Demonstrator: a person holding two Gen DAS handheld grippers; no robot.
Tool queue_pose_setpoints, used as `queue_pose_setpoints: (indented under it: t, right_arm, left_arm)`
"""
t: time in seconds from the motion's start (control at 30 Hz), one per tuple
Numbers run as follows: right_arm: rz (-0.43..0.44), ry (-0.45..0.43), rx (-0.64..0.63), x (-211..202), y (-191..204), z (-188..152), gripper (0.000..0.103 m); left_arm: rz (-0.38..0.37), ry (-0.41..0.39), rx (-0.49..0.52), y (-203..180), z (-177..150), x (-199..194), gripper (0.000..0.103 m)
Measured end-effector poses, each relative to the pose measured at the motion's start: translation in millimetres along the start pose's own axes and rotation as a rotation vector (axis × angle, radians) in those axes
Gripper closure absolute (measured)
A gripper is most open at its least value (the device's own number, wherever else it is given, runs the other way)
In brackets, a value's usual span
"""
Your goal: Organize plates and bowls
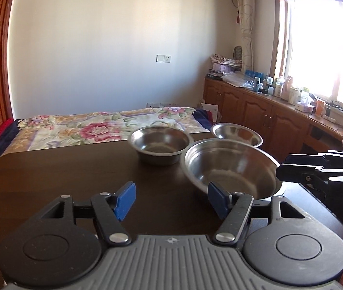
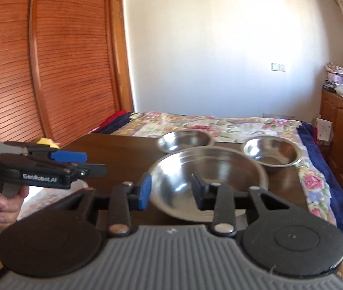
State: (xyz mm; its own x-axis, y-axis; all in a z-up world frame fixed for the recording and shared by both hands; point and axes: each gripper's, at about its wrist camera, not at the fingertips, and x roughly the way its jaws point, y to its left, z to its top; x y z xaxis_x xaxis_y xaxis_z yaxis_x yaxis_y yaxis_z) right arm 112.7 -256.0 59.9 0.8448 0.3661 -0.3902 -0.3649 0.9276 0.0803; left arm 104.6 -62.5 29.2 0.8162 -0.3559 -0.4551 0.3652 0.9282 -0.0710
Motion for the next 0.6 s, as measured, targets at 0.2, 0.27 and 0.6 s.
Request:
queue_pose_setpoints:
  t: [0.2,0.27,0.6]
  right_arm:
    - [-0.034,-0.006,0.019,10,-38,-3,0.044]
    - [-0.038,-0.002,0.028,16,-49,-4,0.038]
    - [0.001,0.046,0.074,42,-82,-9,0.031]
  left_arm:
    - [0.001,0.018,-0.001,-18,3,21,0.034]
    - [0.002,0.023,-0.006,-21,3,27,0.034]
    - [0.009,0.054,-0.044,-26,7,52,0.034]
